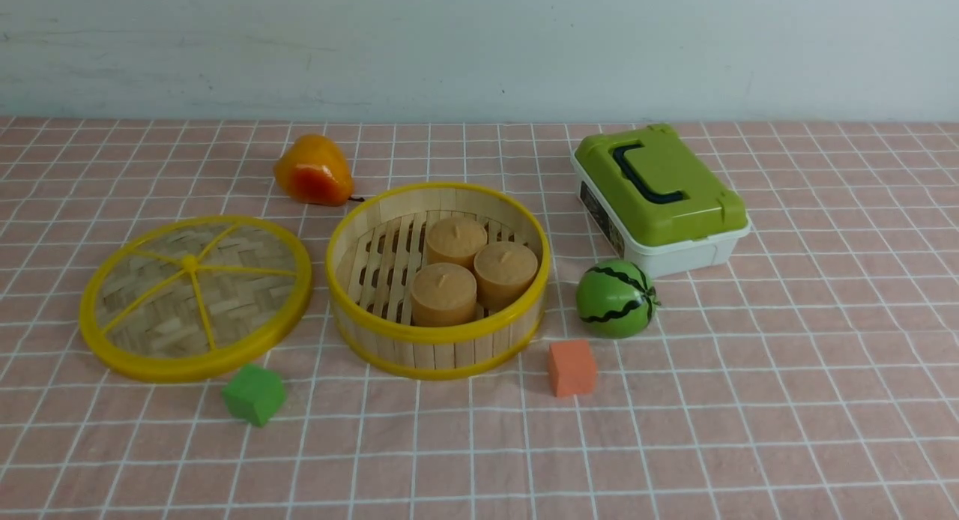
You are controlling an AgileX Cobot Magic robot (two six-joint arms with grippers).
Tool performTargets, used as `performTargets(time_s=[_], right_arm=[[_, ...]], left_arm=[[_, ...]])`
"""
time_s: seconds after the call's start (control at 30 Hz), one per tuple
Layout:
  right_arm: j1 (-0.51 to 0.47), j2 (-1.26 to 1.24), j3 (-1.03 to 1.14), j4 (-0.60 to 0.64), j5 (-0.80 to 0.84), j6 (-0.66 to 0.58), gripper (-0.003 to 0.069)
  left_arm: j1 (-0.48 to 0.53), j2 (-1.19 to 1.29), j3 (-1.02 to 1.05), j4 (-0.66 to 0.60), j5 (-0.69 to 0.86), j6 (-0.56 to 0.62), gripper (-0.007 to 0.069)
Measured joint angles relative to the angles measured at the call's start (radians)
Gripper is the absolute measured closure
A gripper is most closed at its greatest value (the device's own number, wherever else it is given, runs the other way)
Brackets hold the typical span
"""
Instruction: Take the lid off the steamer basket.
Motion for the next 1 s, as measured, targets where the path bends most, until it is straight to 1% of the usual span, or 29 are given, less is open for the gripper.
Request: performTargets(time_s=[1.0], right_arm=[[0.000,0.000,0.000,0.000,0.000,0.000,0.0418]], left_arm=[[0.000,0.000,0.000,0.000,0.000,0.001,0.0606]])
